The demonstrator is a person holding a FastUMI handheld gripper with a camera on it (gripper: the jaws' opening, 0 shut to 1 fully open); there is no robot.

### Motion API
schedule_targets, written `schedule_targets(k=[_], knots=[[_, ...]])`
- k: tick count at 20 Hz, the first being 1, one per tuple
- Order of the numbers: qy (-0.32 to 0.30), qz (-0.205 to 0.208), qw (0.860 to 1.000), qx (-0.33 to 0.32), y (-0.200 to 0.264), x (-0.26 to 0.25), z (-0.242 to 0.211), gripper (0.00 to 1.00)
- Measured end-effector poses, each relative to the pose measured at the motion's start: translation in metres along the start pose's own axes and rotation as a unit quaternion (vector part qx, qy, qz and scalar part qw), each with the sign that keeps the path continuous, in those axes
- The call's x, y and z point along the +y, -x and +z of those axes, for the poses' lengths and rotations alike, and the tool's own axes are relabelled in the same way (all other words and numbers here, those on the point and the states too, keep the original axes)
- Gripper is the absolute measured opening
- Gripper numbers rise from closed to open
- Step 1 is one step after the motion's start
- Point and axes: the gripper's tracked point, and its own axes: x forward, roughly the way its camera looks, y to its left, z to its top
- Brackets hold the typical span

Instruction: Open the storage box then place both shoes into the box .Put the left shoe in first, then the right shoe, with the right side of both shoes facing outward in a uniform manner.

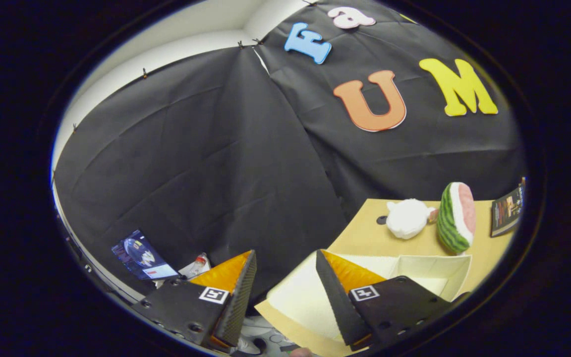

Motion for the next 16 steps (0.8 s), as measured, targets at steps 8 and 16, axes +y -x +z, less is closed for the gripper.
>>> schedule_targets(k=[8, 16], knots=[[0.05, -0.101, 0.992, -0.065, 0.063, -0.039, 0.015, 0.94], [0.05, -0.213, 0.971, -0.1, 0.174, -0.129, 0.009, 0.94]])
